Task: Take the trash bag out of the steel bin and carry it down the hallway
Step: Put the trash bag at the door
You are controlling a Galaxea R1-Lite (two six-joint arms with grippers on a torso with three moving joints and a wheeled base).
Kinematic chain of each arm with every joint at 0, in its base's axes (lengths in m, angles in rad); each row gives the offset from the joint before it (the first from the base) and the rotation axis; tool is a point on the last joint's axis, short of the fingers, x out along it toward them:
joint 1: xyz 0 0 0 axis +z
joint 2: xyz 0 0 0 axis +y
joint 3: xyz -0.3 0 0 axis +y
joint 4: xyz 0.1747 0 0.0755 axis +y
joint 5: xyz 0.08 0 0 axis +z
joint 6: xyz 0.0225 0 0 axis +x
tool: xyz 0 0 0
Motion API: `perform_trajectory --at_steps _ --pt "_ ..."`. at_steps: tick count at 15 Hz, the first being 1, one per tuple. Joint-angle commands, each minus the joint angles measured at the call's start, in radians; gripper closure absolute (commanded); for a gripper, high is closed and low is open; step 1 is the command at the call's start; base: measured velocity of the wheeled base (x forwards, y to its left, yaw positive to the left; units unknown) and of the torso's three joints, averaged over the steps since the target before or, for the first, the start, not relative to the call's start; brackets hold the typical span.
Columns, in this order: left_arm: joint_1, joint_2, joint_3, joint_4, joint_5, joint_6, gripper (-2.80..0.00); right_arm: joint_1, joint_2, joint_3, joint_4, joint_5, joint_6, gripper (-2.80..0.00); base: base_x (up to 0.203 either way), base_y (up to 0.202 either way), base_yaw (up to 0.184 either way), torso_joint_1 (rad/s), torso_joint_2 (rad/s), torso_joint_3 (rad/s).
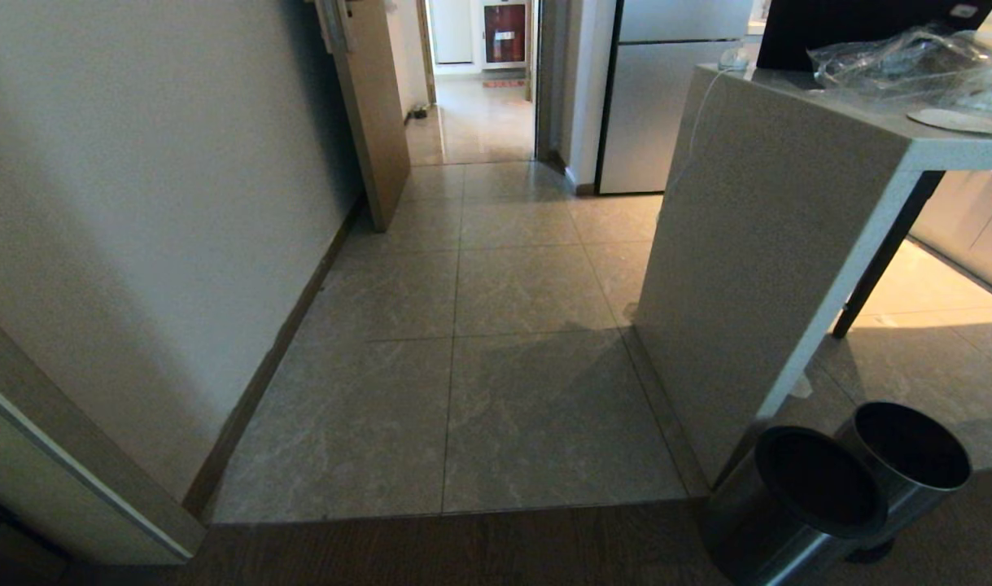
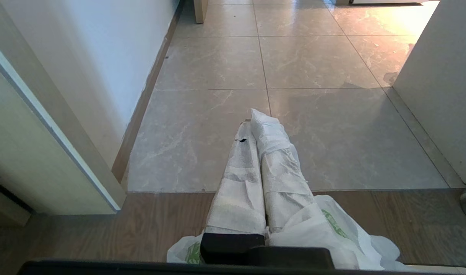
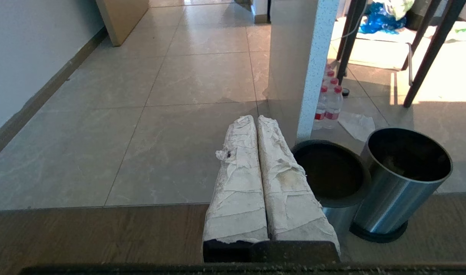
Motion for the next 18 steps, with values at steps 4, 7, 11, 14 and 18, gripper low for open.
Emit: perform_trajectory --at_steps 4,7,11,14,18 --pt "-0.001 0.000 0.000 0.000 0.001 0.000 0.00 0.000 0.000 0.037 0.000 0.001 0.003 0.00 0.000 0.000 0.000 0.000 0.00 0.000" --pt "-0.001 0.002 0.000 0.001 0.001 0.000 0.00 0.000 0.000 0.037 0.000 0.001 0.003 0.00 0.000 0.000 0.000 0.000 0.00 0.000" --pt "-0.001 0.002 0.000 -0.001 0.001 -0.001 0.00 0.000 0.000 0.037 0.000 0.001 0.003 0.00 0.000 0.000 0.000 0.000 0.00 0.000" --pt "-0.001 0.002 0.000 -0.001 0.001 -0.002 0.00 0.000 0.000 0.037 0.000 0.001 0.004 0.00 0.000 0.000 0.000 0.000 0.00 0.000" --pt "-0.002 0.002 0.000 0.001 0.001 -0.004 0.00 0.000 0.000 0.037 0.000 0.001 0.000 0.00 0.132 0.000 0.000 -0.002 0.00 0.000"
